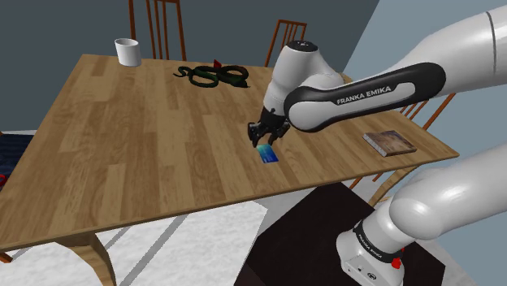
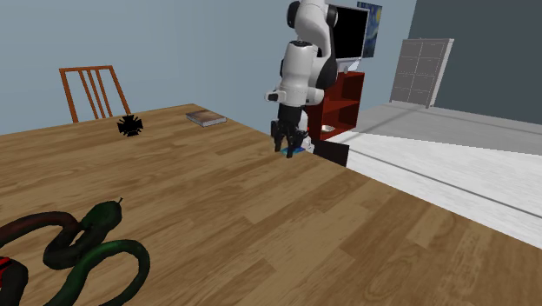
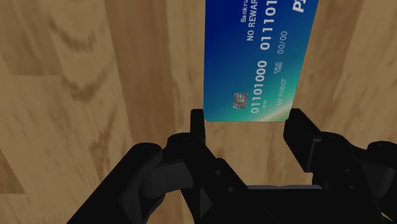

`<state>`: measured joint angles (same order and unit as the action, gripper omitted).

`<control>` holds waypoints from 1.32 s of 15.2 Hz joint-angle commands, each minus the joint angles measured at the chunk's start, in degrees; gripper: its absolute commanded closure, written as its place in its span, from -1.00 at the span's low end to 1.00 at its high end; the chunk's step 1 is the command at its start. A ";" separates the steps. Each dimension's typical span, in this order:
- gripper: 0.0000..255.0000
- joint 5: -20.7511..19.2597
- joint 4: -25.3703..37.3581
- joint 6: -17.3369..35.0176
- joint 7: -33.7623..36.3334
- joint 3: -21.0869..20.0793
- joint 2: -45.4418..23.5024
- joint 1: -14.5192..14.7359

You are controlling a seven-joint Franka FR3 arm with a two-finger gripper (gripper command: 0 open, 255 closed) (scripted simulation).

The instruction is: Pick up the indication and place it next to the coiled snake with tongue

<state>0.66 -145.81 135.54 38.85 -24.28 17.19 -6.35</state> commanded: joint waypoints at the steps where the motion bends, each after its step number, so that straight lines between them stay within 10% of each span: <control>1: 1.00 0.33 1.23 -1.98 -0.30 0.20 0.76 0.17; 14: 1.00 1.83 7.46 -12.79 -2.49 1.99 5.58 0.83; 20: 1.00 -2.41 16.00 -11.60 -6.26 4.61 -4.35 -3.40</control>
<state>-0.83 -131.51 123.53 33.45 -20.26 14.98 -8.88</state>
